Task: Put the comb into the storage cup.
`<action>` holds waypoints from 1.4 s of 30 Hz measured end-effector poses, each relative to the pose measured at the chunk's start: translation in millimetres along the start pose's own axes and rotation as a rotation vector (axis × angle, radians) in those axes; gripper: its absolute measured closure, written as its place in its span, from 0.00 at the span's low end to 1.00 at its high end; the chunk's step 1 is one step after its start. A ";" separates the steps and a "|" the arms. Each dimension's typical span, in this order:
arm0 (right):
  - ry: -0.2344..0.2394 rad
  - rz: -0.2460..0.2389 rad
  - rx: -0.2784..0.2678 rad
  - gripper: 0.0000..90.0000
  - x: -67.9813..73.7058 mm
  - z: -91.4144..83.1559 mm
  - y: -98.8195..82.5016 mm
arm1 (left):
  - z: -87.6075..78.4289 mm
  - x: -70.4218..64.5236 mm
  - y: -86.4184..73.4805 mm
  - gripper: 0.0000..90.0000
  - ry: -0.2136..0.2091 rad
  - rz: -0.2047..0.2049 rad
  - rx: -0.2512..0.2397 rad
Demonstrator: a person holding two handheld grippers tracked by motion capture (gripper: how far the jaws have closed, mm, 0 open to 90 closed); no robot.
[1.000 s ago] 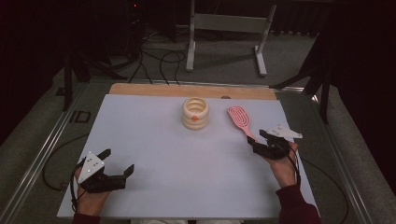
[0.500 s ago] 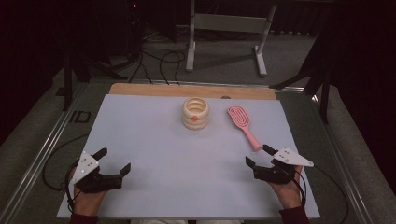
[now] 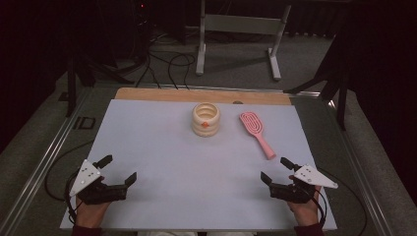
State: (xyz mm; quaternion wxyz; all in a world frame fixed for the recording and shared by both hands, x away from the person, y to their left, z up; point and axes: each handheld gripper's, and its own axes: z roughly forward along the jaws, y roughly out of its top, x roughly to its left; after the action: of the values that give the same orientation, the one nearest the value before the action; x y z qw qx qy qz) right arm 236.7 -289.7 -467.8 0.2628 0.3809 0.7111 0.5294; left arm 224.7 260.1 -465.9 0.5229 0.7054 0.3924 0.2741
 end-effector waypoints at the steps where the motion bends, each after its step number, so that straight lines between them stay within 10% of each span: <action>1: 0.001 -0.001 -0.002 0.11 0.0 -0.2 0.1 | 0.2 -0.4 0.0 0.00 0.001 0.002 -0.001; 42: -0.008 0.015 0.140 0.11 10.0 18.7 26.3 | 2.0 1.5 -4.2 0.00 0.026 -0.014 0.021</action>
State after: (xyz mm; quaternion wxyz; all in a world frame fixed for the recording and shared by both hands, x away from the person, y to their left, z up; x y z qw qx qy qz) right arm 252.4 -267.2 -448.1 0.2342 0.4058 0.7424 0.4789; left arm 225.9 261.0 -470.6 0.5121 0.7045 0.4071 0.2753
